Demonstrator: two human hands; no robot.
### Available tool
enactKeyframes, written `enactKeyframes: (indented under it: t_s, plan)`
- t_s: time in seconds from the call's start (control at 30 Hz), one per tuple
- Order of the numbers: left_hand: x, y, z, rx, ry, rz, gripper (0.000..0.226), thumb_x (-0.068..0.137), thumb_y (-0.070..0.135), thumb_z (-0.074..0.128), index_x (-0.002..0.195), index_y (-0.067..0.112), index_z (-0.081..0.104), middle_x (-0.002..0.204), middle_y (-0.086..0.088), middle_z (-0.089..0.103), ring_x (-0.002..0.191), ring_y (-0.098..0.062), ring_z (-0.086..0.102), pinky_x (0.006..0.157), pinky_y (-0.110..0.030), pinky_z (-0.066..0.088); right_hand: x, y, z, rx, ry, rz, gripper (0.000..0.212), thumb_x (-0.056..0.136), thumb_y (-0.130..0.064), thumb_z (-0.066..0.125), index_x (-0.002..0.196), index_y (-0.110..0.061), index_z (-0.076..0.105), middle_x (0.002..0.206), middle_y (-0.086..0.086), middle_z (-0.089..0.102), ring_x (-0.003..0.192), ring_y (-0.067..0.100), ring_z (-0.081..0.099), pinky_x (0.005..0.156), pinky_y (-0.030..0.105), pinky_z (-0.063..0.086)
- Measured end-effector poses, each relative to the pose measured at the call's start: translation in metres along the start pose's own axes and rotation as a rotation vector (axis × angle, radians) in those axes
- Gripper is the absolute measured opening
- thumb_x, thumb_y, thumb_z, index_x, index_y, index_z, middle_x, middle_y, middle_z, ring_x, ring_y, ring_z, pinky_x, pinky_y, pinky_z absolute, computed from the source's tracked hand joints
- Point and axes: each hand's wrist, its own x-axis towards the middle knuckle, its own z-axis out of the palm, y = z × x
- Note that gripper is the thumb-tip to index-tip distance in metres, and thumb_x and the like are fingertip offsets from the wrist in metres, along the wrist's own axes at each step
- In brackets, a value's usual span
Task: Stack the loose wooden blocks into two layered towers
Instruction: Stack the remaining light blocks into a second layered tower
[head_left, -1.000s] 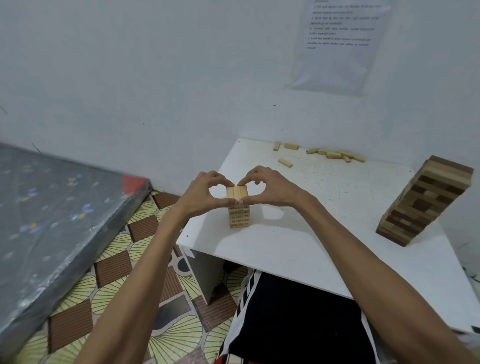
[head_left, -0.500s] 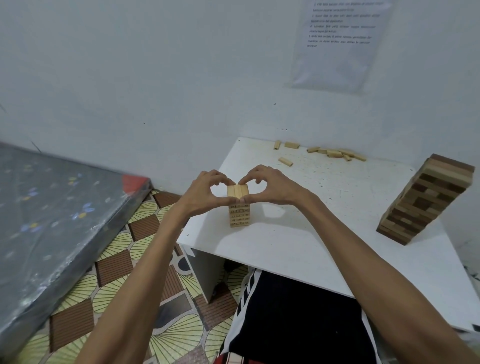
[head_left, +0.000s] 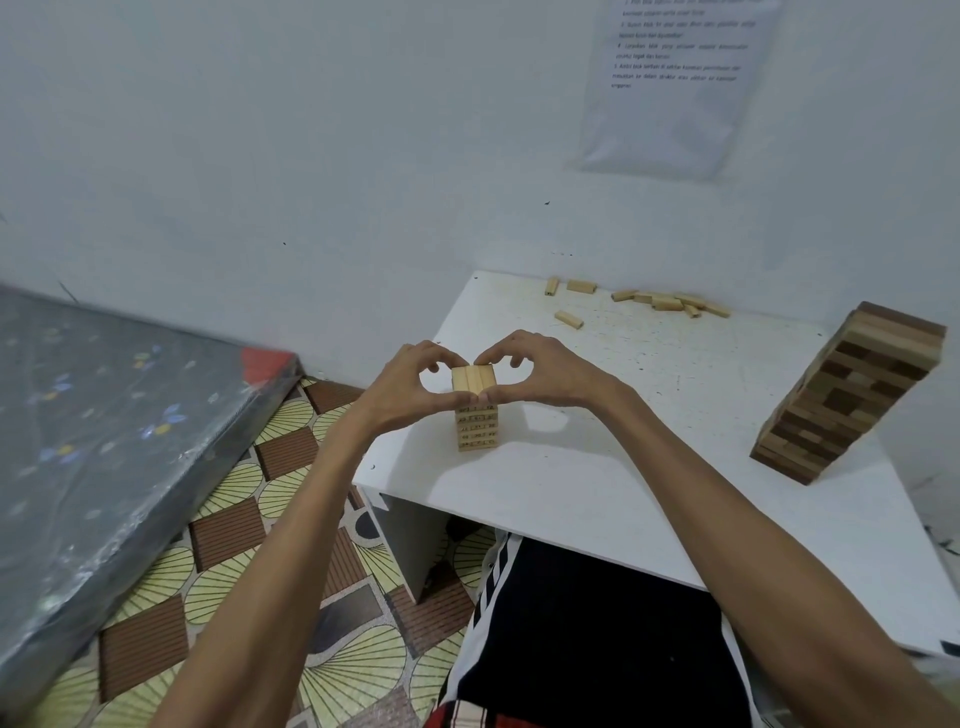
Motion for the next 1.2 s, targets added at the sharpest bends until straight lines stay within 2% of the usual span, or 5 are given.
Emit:
enactKeyframes:
  t_s: [0.27,0.47,0.73,0.9,1.2]
  plan:
    - [-0.011,0.002,-0.003,-0.067,0.023,-0.016,0.074,0.075,0.077,0.062,0.137,0.038,0.054,0.129,0.025,0.057,0.119,0.002,0.049,0.091,-0.021,0.039,-0.006,-0.001,-0.001,0.059,0.012,0.059,0.074,0.079,-0.068,0.075,0.144,-0.045,0.049,0.126,-0.021,0.058,0.113,0.001,0.054,0.09,0.029,0.049]
    - [-0.014,0.0,-0.014,-0.204,0.094,-0.044,0.066,0.085,0.084,0.044,0.135,0.042,0.056,0.133,0.018,0.061,0.123,0.001,0.054,0.095,-0.027,0.04,-0.016,-0.002,-0.004,0.204,0.108,0.106,0.057,0.093,-0.075,0.05,0.137,-0.04,0.058,0.127,-0.02,0.06,0.116,-0.002,0.055,0.09,0.027,0.046]
    - [0.01,0.043,-0.008,-0.113,0.075,0.057,0.031,0.101,0.046,0.059,0.126,0.03,0.067,0.121,0.025,0.062,0.111,0.018,0.051,0.092,-0.015,0.037,-0.027,0.001,-0.017,0.135,0.215,0.081,0.039,0.104,-0.059,0.046,0.127,-0.036,0.066,0.128,-0.018,0.062,0.114,-0.005,0.055,0.087,0.019,0.04]
    - [0.046,0.081,0.002,0.071,0.002,0.166,0.032,0.096,0.048,0.065,0.123,0.032,0.067,0.125,0.02,0.063,0.119,0.001,0.055,0.099,-0.024,0.04,-0.037,0.016,-0.034,0.063,0.304,0.109,0.035,0.103,-0.055,0.05,0.122,-0.032,0.069,0.131,-0.009,0.063,0.118,0.01,0.058,0.101,0.036,0.046]
    - [0.104,0.127,0.053,0.21,-0.062,0.147,0.035,0.097,0.037,0.065,0.127,0.019,0.066,0.132,0.005,0.063,0.122,-0.011,0.056,0.092,-0.023,0.037,-0.049,0.055,-0.075,-0.184,0.431,0.229,0.035,0.1,-0.041,0.061,0.127,-0.021,0.069,0.135,-0.001,0.064,0.129,0.018,0.054,0.099,0.033,0.043]
